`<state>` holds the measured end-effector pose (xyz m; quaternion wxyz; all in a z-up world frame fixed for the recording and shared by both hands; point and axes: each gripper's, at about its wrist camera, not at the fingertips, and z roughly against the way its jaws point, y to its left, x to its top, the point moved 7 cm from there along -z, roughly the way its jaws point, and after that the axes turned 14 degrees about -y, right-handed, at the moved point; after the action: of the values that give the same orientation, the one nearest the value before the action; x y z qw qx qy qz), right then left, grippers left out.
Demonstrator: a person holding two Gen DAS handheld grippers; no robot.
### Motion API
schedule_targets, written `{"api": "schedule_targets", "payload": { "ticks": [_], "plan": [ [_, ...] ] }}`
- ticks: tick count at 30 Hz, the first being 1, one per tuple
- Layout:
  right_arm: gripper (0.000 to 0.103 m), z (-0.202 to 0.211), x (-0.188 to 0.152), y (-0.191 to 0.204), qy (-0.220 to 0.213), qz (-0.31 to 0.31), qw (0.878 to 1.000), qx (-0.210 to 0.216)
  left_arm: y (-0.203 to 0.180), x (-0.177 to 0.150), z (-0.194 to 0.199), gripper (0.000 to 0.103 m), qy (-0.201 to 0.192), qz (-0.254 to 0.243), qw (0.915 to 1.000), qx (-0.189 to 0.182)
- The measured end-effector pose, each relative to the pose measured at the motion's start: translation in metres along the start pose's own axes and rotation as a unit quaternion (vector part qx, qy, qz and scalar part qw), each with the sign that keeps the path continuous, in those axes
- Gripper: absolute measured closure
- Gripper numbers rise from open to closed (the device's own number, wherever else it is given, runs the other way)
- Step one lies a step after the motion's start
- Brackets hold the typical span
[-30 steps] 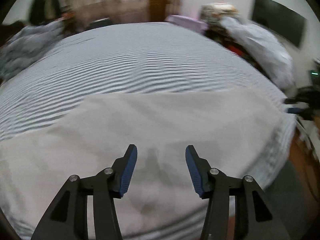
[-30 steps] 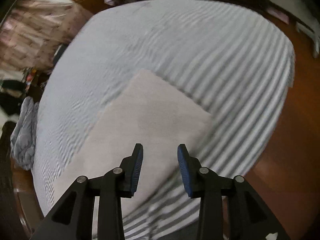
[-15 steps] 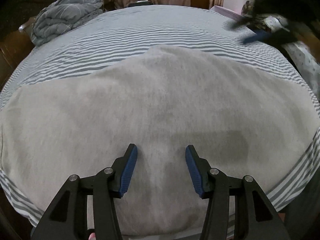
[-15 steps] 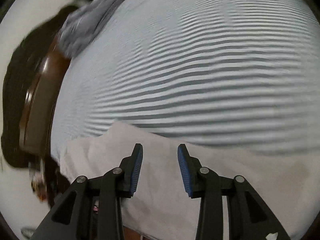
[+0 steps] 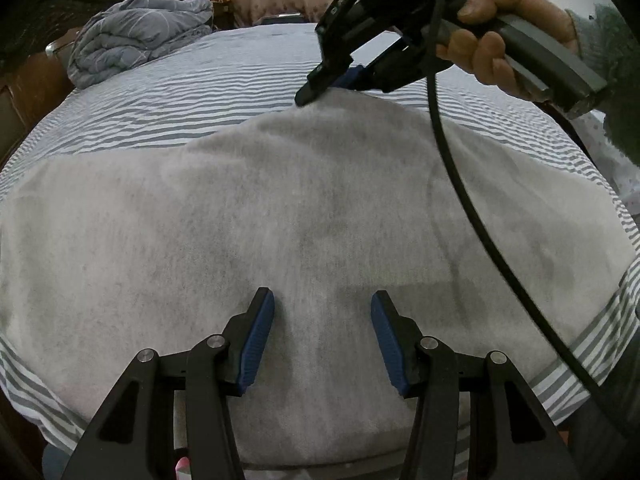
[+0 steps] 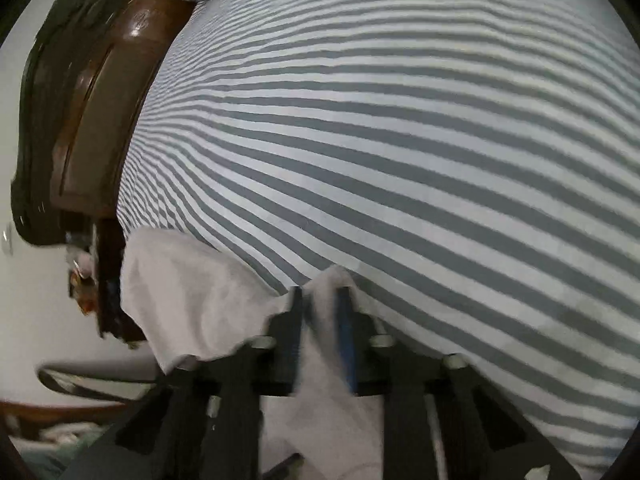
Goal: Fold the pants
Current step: 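Open both tools and lift them off the folded grey pants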
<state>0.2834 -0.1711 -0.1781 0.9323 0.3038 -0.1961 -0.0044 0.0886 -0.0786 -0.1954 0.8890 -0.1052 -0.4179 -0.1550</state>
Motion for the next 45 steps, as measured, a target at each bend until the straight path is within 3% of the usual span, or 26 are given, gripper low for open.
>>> {"api": "schedule_targets", "payload": {
  "ticks": [4, 8, 12, 17, 19, 21, 24, 31, 32, 38, 41, 45],
  "plan": [
    [0.099, 0.006, 0.018, -0.001, -0.047, -0.005, 0.999, 0.002, 0.002, 0.002, -0.001, 0.051, -0.005, 0.004, 1.0, 0.001],
    [0.099, -0.016, 0.016, -0.012, -0.035, -0.005, 0.999, -0.023, -0.004, -0.001, 0.002, 0.05, -0.007, -0.008, 0.9999, 0.006],
    [0.094, -0.018, 0.018, -0.016, -0.051, -0.001, 0.997, -0.062, -0.007, -0.001, 0.003, 0.047, -0.009, -0.012, 0.9999, 0.006],
    [0.093, 0.021, 0.019, -0.004, -0.084, 0.01, 0.995, -0.052, -0.007, -0.001, 0.002, 0.045, -0.011, -0.013, 0.9998, 0.005],
    [0.093, 0.031, 0.006, 0.008, -0.076, 0.018, 0.997, -0.029, -0.007, -0.001, 0.002, 0.044, -0.012, -0.011, 0.9999, 0.003],
    [0.093, 0.026, -0.011, 0.009, -0.052, 0.024, 0.998, -0.036, -0.009, 0.0, 0.001, 0.042, -0.012, -0.013, 0.9998, 0.004],
    [0.1, 0.004, -0.025, -0.009, -0.025, 0.027, 0.995, -0.094, -0.008, 0.0, 0.001, 0.042, -0.011, -0.011, 0.9999, 0.003],
    [0.103, 0.004, -0.021, -0.019, -0.038, 0.0, 0.995, -0.095, -0.01, -0.001, 0.0, 0.04, -0.011, -0.019, 0.9998, 0.001],
    [0.094, 0.012, -0.02, -0.017, -0.046, -0.005, 0.995, -0.09, -0.011, -0.001, -0.001, 0.039, -0.011, -0.021, 0.9997, 0.001],
    [0.084, 0.114, -0.042, -0.025, -0.13, -0.036, 0.987, -0.089, -0.013, -0.001, -0.001, 0.036, -0.009, -0.027, 0.9996, -0.002],
    [0.082, 0.175, -0.074, -0.058, -0.169, -0.075, 0.977, -0.107, -0.013, -0.001, -0.001, 0.035, -0.005, -0.032, 0.9995, 0.0],
    [0.081, 0.265, -0.14, -0.124, -0.22, -0.151, 0.951, -0.153, -0.012, 0.002, -0.002, 0.035, 0.007, -0.031, 0.9995, 0.0]
  ]
}}
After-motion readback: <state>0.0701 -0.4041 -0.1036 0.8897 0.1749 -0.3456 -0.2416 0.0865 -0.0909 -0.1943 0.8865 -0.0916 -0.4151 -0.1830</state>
